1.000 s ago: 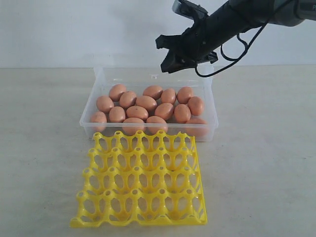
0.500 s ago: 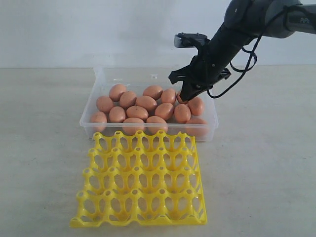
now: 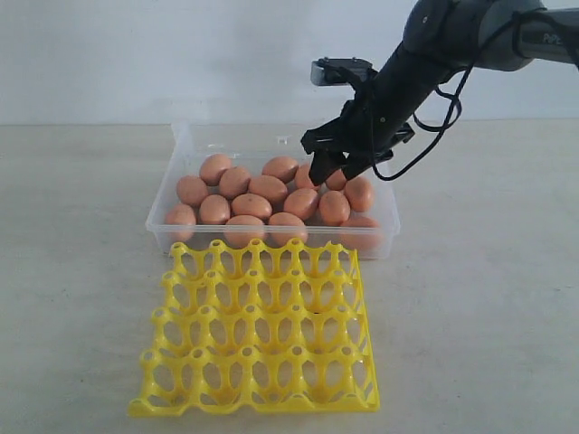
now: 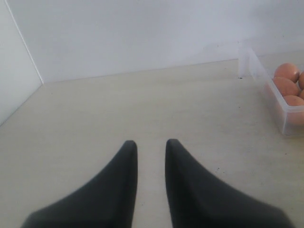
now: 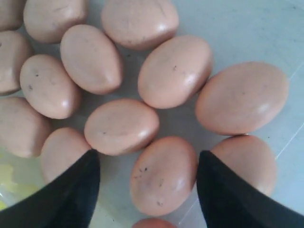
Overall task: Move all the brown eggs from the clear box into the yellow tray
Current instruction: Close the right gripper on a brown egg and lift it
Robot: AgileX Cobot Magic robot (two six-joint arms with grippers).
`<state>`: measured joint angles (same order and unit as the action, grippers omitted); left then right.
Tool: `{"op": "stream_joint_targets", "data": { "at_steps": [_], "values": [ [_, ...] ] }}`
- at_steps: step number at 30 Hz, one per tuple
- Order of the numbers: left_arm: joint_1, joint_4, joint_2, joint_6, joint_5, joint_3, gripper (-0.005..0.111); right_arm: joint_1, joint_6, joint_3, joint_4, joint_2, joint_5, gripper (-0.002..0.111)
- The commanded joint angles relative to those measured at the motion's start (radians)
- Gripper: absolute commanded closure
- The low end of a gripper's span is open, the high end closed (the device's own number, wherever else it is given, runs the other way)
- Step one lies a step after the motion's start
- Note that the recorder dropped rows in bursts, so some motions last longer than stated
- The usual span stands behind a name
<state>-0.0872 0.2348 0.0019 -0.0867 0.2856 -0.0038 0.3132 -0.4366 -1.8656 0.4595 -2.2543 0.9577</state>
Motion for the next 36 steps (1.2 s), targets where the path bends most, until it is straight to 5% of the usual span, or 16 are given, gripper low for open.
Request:
{"op": "stream_joint_targets", "data": {
  "at_steps": [1,9,36],
  "values": [
    [-0.003,-0.002,-0.002,-0.002,-0.002,0.004,0.085,0.037,0.035,-0.006,-0.07,0.008,-0.002,0.049],
    [-0.003,-0.002,-0.002,-0.002,-0.002,0.004,0.085,0.069,0.274,-0.006,-0.301,0.008,0.019,0.049],
    [-0.003,-0.002,-0.002,-0.002,-0.002,0.004,0.085,0.071,0.36,-0.006,-0.234,-0.046,0.043,0.049]
  ]
}}
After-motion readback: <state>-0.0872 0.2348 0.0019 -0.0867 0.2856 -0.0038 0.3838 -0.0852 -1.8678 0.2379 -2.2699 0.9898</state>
